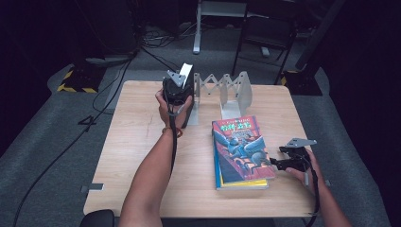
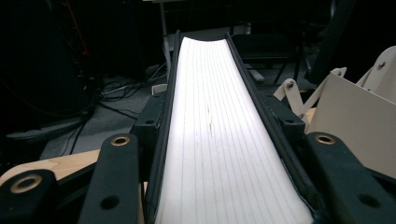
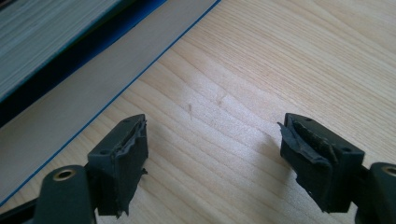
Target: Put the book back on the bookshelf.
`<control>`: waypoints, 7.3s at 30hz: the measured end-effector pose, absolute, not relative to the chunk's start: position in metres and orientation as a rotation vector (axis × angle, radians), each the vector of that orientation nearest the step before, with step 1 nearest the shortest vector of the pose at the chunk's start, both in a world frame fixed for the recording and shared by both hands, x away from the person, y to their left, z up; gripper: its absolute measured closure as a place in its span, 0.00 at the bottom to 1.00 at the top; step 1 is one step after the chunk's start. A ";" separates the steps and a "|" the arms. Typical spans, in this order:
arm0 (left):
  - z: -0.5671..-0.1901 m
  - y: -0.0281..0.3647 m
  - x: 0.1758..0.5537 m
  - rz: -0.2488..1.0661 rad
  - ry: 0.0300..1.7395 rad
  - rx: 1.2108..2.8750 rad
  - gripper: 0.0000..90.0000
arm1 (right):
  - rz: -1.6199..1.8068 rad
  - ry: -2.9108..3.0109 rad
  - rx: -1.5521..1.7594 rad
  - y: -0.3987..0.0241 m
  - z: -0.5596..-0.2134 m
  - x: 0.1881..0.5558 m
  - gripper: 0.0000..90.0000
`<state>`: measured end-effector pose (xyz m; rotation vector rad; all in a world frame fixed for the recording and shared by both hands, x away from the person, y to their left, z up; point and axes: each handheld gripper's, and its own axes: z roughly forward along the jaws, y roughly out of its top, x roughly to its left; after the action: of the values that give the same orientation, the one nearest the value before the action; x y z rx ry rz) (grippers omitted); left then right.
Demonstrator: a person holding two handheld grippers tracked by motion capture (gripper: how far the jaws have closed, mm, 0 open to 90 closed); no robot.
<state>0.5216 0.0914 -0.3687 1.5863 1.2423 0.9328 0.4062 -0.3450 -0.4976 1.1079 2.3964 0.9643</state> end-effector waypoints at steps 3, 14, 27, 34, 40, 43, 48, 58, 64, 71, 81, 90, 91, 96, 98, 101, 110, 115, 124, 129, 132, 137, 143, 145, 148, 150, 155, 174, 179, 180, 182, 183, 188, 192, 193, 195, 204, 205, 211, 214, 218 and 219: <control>-0.368 0.089 0.524 0.958 1.251 1.579 0.57 | 0.965 2.397 1.105 -0.345 -0.498 0.406 0.26; -0.376 0.087 0.526 0.991 1.250 1.543 0.53 | 0.953 2.401 1.089 -0.343 -0.497 0.406 0.26; -0.388 0.093 0.522 0.942 1.258 1.545 0.41 | 0.954 2.405 1.086 -0.343 -0.497 0.405 0.26; -0.389 0.098 0.512 0.911 1.222 1.556 0.38 | 0.952 2.406 1.085 -0.342 -0.497 0.405 0.26; -0.389 0.104 0.500 0.882 1.176 1.580 0.34 | 0.942 2.408 1.079 -0.341 -0.496 0.404 0.26; -0.389 0.109 0.494 0.877 1.161 1.592 0.34 | 0.937 2.410 1.073 -0.341 -0.496 0.404 0.26; -0.390 0.114 0.488 0.861 1.136 1.614 0.33 | 0.935 2.412 1.071 -0.341 -0.496 0.404 0.26; -0.397 0.115 0.481 0.836 1.112 1.645 0.33 | 0.937 2.410 1.077 -0.341 -0.496 0.404 0.26; -0.398 0.115 0.481 0.823 1.102 1.647 0.33 | 0.936 2.412 1.078 -0.341 -0.496 0.404 0.26; -0.398 0.114 0.478 0.823 1.085 1.668 0.32 | 0.939 2.413 1.081 -0.341 -0.496 0.404 0.26; -0.401 0.119 0.472 0.797 1.062 1.720 0.30 | 0.935 2.415 1.081 -0.341 -0.495 0.403 0.26; -0.413 0.129 0.452 0.716 1.009 1.819 0.27 | 0.918 2.421 1.069 -0.341 -0.494 0.403 0.26; -0.416 0.130 0.450 0.694 1.000 1.831 0.27 | 0.916 2.422 1.069 -0.341 -0.494 0.402 0.26; -0.429 0.129 0.435 0.619 0.954 1.915 0.25 | 0.918 2.425 1.062 -0.342 -0.492 0.402 0.28; -0.435 0.130 0.428 0.588 0.920 1.954 0.25 | 0.914 2.427 1.050 -0.342 -0.491 0.401 0.29; -0.443 0.131 0.420 0.556 0.888 1.995 0.23 | 0.924 2.430 1.040 -0.342 -0.488 0.400 0.31; -0.466 0.135 0.389 0.393 0.739 2.144 0.23 | 0.924 2.408 1.011 -0.344 -0.480 0.395 0.36; -0.484 0.137 0.375 0.343 0.709 2.251 0.22 | 0.969 2.405 1.016 -0.347 -0.473 0.392 0.38; -0.496 0.142 0.364 0.314 0.722 2.309 0.20 | 1.087 2.366 0.977 -0.347 -0.450 0.382 0.42; -0.501 0.144 0.359 0.260 0.726 2.315 0.20 | 1.128 2.412 0.923 -0.338 -0.436 0.372 0.43; -0.501 0.144 0.357 0.258 0.720 2.312 0.19 | 1.124 2.456 0.860 -0.331 -0.428 0.363 0.42; -0.504 0.147 0.357 0.259 0.696 2.292 0.18 | 1.133 2.495 0.804 -0.331 -0.425 0.340 0.41; -0.504 0.146 0.358 0.255 0.695 2.291 0.18 | 1.141 2.542 0.783 -0.330 -0.430 0.326 0.41; -0.504 0.146 0.358 0.253 0.693 2.291 0.18 | 1.145 2.566 0.781 -0.326 -0.436 0.327 0.40; -0.504 0.144 0.360 0.252 0.690 2.294 0.17 | 1.176 2.577 0.817 -0.316 -0.441 0.337 0.33; -0.504 0.144 0.360 0.252 0.683 2.297 0.17 | 1.198 2.568 0.828 -0.310 -0.440 0.341 0.35; -0.504 0.143 0.361 0.248 0.675 2.298 0.17 | 1.206 2.532 0.952 -0.303 -0.446 0.354 0.23; -0.504 0.134 0.363 0.246 0.670 2.301 0.17 | 1.262 2.607 1.043 -0.297 -0.456 0.375 0.11; -0.504 0.128 0.365 0.248 0.673 2.301 0.16 | 1.244 2.618 1.005 -0.288 -0.454 0.368 0.11; -0.504 0.126 0.366 0.247 0.673 2.300 0.16 | 1.237 2.622 1.000 -0.287 -0.454 0.367 0.11; -0.504 0.125 0.366 0.246 0.670 2.301 0.16 | 1.227 2.624 0.986 -0.284 -0.453 0.365 0.11; -0.504 0.121 0.370 0.243 0.664 2.304 0.16 | 1.225 2.624 0.985 -0.283 -0.453 0.364 0.11; -0.503 0.111 0.381 0.248 0.678 2.293 0.18 | 1.212 2.625 0.957 -0.279 -0.452 0.361 0.11; -0.502 0.101 0.388 0.231 0.671 2.275 0.22 | 1.196 2.626 0.939 -0.276 -0.451 0.358 0.11; -0.502 0.098 0.391 0.231 0.666 2.269 0.22 | 1.194 2.625 0.936 -0.275 -0.450 0.357 0.11; -0.501 0.095 0.393 0.226 0.661 2.265 0.24 | 1.196 2.627 0.934 -0.275 -0.450 0.356 0.11; -0.477 0.089 0.409 0.158 0.640 2.110 0.26 | 1.207 2.635 0.915 -0.275 -0.451 0.355 0.11; -0.474 0.087 0.411 0.110 0.638 2.087 0.25 | 1.215 2.637 0.913 -0.276 -0.452 0.355 0.11; -0.472 0.079 0.415 0.024 0.626 2.058 0.20 | 1.218 2.637 0.905 -0.276 -0.452 0.355 0.11; -0.471 0.074 0.418 -0.035 0.634 2.039 0.19 | 1.215 2.639 0.899 -0.276 -0.451 0.355 0.11; -0.471 0.065 0.418 -0.067 0.612 2.053 0.18 | 1.216 2.639 0.892 -0.276 -0.451 0.355 0.11; -0.472 0.061 0.419 -0.067 0.612 2.060 0.18 | 1.216 2.638 0.890 -0.276 -0.451 0.355 0.11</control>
<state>0.4187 0.0610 -0.4721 2.0602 0.6116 -0.0665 0.3551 -0.2760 -0.4513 0.8897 2.6381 1.2162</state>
